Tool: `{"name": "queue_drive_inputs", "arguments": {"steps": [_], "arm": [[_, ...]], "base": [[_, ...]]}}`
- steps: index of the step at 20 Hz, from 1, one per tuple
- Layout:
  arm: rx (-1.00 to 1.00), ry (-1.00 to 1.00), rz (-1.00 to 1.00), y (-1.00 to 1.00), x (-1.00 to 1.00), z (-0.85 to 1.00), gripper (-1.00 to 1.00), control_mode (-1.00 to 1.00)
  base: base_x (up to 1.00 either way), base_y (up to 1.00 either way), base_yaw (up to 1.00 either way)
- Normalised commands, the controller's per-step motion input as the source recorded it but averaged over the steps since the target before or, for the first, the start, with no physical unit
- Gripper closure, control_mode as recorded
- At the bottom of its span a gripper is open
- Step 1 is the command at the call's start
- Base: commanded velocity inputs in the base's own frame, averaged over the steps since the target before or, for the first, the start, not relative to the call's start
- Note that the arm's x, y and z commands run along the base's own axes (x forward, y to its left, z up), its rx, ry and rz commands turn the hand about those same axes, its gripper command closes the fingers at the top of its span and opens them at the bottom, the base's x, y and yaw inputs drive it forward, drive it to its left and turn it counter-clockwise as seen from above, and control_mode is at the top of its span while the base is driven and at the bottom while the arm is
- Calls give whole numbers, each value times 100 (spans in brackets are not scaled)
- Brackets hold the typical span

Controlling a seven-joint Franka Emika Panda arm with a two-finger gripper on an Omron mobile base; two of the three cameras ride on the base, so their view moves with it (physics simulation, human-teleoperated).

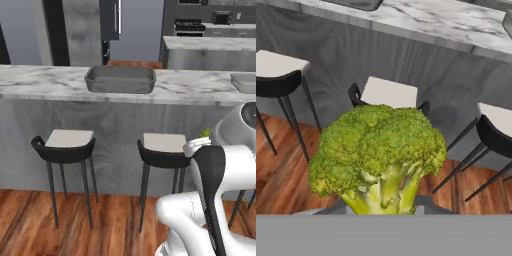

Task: Place the cold items (squash and broccoli) from the fridge in one tupperware on the dining counter. Place the warm items (kebab skewer and hot dog) in the stove area in another tupperware.

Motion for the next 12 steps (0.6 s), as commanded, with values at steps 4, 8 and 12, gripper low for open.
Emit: {"name": "queue_drive_inputs", "arguments": {"steps": [4,8,12], "arm": [[0,0,0,0,0,0,100,100],[0,0,0,0,0,0,100,100],[0,0,0,0,0,0,100,100]], "base": [[81,37,-23],[75,44,-24],[67,45,-25]]}}
